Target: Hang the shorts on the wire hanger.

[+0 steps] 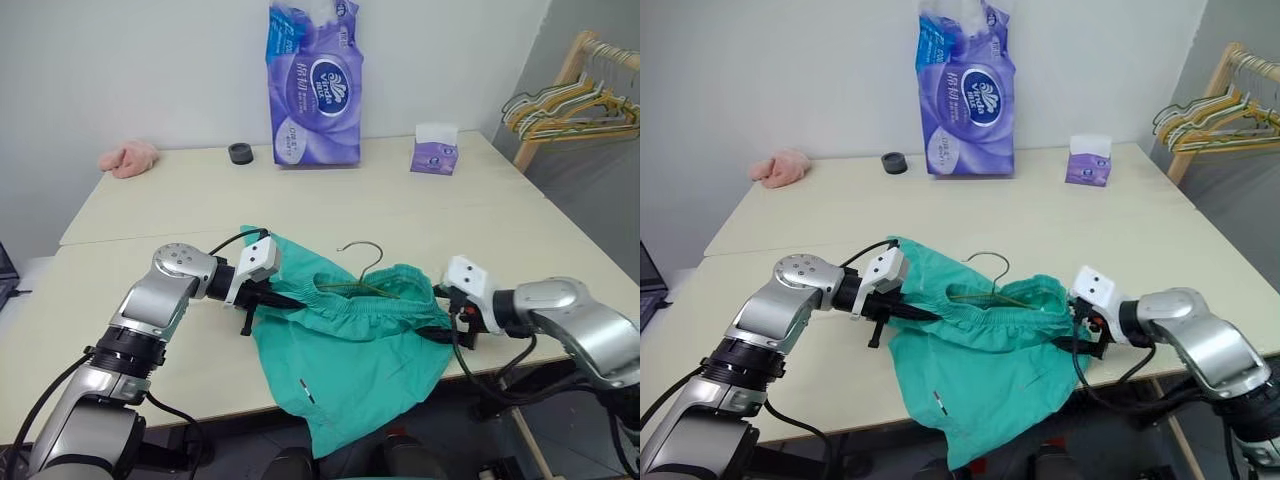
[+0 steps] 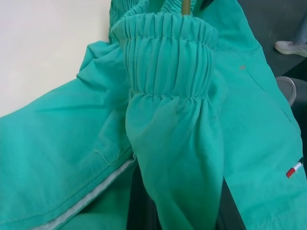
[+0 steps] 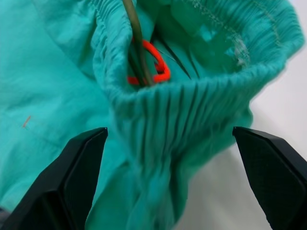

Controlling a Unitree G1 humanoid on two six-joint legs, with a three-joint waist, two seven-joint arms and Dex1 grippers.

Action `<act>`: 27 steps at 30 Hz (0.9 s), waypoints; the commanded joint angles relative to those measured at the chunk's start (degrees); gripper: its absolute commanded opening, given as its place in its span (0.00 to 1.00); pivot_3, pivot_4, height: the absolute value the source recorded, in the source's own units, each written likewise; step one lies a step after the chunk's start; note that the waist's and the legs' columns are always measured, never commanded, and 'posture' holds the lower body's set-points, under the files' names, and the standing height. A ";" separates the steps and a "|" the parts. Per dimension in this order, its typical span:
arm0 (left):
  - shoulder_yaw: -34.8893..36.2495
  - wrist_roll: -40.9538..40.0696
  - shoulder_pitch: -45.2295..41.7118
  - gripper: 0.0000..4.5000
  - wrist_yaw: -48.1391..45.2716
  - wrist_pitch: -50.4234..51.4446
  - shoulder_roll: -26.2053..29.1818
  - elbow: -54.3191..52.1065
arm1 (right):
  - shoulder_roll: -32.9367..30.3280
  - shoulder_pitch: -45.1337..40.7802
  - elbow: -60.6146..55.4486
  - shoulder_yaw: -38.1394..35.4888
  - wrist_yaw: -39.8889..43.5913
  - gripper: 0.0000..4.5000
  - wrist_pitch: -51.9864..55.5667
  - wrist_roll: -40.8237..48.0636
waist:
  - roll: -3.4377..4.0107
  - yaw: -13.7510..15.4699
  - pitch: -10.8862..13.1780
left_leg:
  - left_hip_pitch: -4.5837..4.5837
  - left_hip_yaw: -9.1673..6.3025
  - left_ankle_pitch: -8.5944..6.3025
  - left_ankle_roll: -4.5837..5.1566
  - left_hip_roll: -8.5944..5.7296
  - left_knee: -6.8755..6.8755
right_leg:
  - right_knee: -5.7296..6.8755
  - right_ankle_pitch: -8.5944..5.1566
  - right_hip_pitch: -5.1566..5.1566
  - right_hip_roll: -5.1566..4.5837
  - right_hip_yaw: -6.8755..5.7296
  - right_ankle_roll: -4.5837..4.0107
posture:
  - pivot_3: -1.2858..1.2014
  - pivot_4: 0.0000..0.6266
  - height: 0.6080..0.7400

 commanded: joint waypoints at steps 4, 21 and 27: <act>0.87 0.04 -1.21 0.00 -0.44 -2.13 -0.26 0.75 | 2.33 -5.50 6.37 6.82 4.07 0.99 -5.27 -5.37 | 0.00 0.11 0.00 | -0.01 -0.01 0.00 0.00 0.00 0.00 | 0.01 0.00 -0.01 0.00 -0.02 -0.01 | 0.48 0.04 1.00; 1.44 -0.80 -0.32 0.00 0.75 -1.35 -0.83 -0.67 | 4.16 -5.75 1.80 5.63 4.47 0.06 -3.68 -5.23 | 0.00 0.08 0.00 | -0.01 -0.03 0.00 -0.01 -0.01 0.00 | 0.03 0.00 -0.03 -0.01 -0.01 -0.01 | 0.48 0.04 1.00; 3.00 -1.84 -1.88 0.09 3.34 0.55 -2.90 0.34 | 3.61 -4.94 -1.54 4.08 5.12 0.00 -2.22 -4.14 | 0.00 0.08 -0.02 | -0.01 -0.03 0.00 -0.01 -0.01 0.00 | 0.03 0.01 -0.03 -0.01 -0.01 -0.01 | 0.48 0.03 1.00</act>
